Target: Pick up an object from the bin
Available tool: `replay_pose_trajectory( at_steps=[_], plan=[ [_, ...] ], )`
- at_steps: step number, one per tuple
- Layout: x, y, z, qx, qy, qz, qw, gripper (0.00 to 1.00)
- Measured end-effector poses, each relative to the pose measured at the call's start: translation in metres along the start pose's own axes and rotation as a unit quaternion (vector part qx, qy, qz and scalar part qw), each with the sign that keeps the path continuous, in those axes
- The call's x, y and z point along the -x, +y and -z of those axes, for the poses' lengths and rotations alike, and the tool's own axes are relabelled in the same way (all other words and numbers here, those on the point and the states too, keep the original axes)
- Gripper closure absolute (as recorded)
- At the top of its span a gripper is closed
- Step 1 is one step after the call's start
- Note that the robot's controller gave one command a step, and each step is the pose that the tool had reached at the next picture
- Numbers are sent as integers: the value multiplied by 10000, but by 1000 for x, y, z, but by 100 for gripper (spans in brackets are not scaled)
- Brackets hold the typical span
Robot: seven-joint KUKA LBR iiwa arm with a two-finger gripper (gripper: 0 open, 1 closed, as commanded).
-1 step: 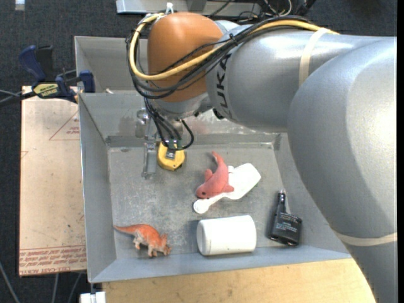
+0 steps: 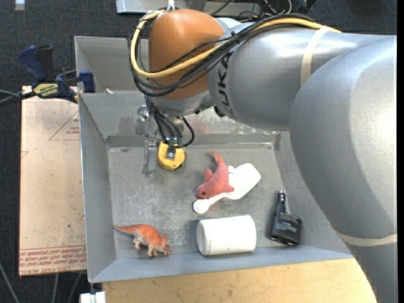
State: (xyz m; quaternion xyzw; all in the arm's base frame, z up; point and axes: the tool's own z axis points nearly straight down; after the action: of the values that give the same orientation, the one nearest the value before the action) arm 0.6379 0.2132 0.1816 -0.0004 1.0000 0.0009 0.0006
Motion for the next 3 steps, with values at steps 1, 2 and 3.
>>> replay_pose_trajectory(
  at_steps=[1,2,3],
  plan=[
    [-27,-21,-6,4,8,-313,9995,0],
    [-37,-48,-29,1,2,189,9998,0],
    [-60,-93,-44,10,-1,820,9966,0]
  ],
)
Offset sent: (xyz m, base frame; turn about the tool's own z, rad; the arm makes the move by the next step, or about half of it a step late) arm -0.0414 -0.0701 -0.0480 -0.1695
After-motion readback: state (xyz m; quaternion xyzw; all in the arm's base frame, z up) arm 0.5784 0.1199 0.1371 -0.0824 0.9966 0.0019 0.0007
